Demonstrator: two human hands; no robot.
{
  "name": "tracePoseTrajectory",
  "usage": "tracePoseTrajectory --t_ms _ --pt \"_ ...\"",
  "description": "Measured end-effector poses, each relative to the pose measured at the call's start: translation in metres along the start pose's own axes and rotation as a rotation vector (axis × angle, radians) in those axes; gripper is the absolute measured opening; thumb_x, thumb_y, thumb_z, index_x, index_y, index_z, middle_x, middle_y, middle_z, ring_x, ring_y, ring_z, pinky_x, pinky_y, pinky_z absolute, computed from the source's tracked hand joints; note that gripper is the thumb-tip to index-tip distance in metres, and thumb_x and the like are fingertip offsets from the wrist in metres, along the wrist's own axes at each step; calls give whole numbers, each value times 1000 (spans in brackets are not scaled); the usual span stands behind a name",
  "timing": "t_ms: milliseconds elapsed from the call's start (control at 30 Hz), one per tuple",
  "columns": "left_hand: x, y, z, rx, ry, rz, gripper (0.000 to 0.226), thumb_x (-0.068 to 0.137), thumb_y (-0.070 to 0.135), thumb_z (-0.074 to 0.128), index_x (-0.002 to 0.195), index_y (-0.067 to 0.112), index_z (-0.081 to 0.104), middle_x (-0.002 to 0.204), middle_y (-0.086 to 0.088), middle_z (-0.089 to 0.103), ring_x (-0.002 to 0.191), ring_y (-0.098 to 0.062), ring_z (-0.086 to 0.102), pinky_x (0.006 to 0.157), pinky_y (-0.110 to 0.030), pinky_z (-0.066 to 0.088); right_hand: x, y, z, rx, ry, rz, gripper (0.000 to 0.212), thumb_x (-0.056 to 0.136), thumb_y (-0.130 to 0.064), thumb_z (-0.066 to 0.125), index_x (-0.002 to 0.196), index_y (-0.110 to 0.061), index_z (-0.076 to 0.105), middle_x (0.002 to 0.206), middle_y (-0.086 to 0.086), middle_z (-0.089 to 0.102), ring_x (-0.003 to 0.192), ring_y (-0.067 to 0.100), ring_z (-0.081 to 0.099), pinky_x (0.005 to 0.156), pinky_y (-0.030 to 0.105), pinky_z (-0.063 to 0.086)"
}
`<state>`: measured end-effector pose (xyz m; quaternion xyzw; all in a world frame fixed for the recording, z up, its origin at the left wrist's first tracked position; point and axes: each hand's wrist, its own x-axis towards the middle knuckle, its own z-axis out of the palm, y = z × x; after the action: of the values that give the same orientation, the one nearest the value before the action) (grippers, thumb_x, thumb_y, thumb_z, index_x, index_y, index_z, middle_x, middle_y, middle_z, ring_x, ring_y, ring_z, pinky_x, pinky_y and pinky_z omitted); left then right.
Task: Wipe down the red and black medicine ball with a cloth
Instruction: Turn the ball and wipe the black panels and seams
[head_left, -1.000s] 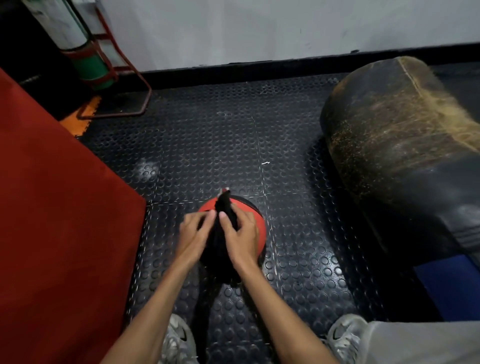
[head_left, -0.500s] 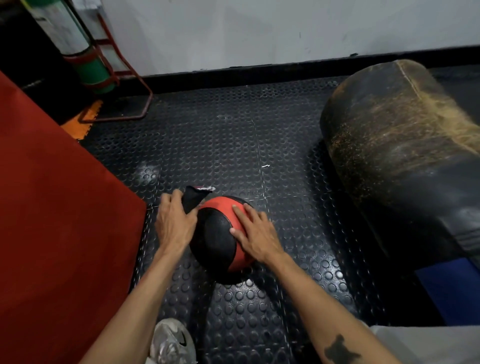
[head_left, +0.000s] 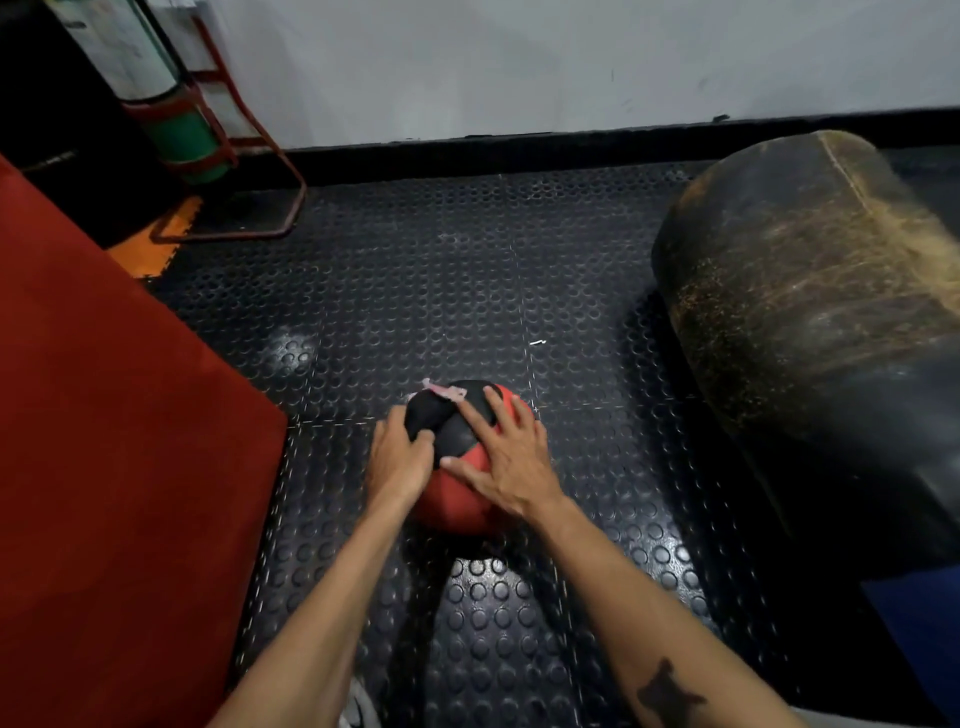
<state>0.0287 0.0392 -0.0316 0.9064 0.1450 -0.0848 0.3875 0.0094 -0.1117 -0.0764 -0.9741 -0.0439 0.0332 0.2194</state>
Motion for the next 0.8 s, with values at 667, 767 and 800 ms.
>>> tracePoseTrajectory --t_ms 667,767,800 --pt "-8 20 67 -164 -239 461 47 88 65 33 119 34 49 125 11 55 127 -21 42 108 -40 31 -25 89 -29 752 149 599 64 90 -66 45 147 -39 32 155 0 29 143 27 30 117 48 26" --pt "-1 18 59 104 -284 573 58 83 72 32 133 43 42 143 20 41 134 -16 32 106 -39 30 -36 85 -26 683 122 632 54 89 -68 47 139 -51 35 148 -6 30 136 24 29 115 45 25" --pt "0 12 59 245 -285 609 66 80 74 33 141 49 33 153 21 28 140 -16 23 109 -45 26 -40 86 -27 634 139 622 47 88 -68 49 131 -52 41 140 -7 34 132 23 30 113 44 26"
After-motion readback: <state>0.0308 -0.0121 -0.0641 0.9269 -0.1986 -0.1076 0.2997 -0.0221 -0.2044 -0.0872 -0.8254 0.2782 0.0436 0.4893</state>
